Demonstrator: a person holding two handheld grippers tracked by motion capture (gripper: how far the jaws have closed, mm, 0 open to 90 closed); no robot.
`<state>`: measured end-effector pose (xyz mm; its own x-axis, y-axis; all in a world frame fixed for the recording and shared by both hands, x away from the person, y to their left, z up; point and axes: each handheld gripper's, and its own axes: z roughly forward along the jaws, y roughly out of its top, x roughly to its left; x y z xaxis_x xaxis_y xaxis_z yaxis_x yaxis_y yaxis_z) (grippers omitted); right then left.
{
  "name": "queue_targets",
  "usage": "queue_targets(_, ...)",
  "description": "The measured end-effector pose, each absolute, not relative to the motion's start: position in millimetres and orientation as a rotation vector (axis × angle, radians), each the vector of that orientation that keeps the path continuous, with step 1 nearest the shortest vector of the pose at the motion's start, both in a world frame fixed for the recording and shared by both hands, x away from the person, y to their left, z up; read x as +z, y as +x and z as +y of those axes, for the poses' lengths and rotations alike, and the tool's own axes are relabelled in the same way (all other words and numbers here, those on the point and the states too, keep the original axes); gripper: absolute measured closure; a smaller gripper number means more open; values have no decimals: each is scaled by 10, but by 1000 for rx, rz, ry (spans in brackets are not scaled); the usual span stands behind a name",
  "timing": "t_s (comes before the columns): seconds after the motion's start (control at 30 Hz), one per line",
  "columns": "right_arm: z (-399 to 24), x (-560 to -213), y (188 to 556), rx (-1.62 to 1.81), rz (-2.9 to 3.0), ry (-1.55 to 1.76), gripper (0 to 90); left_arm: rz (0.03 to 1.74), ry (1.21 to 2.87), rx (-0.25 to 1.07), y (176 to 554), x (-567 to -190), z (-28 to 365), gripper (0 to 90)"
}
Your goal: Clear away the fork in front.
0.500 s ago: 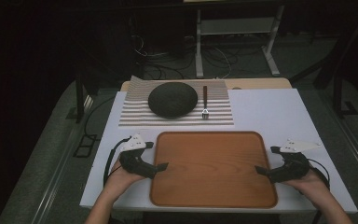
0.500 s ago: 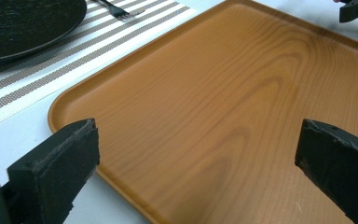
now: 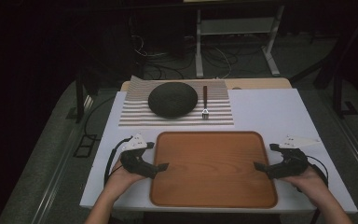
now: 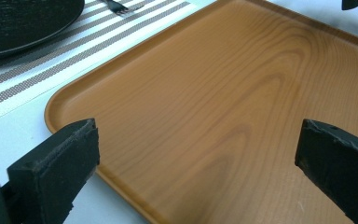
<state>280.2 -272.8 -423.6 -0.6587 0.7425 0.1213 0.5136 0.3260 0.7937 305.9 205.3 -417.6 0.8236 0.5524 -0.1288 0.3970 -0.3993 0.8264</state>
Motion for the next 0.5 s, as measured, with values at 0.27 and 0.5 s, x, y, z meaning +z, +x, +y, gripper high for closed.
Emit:
queue_targets(0.27,-2695,-4176,2888,1266,2314,1142,22,697,2039,187,3094,-4179,2045,0)
queue_targets(0.5,-2657,-4138,2992,1260,2320,1160,14,696,2041,191,3092,-4178,2042,0)
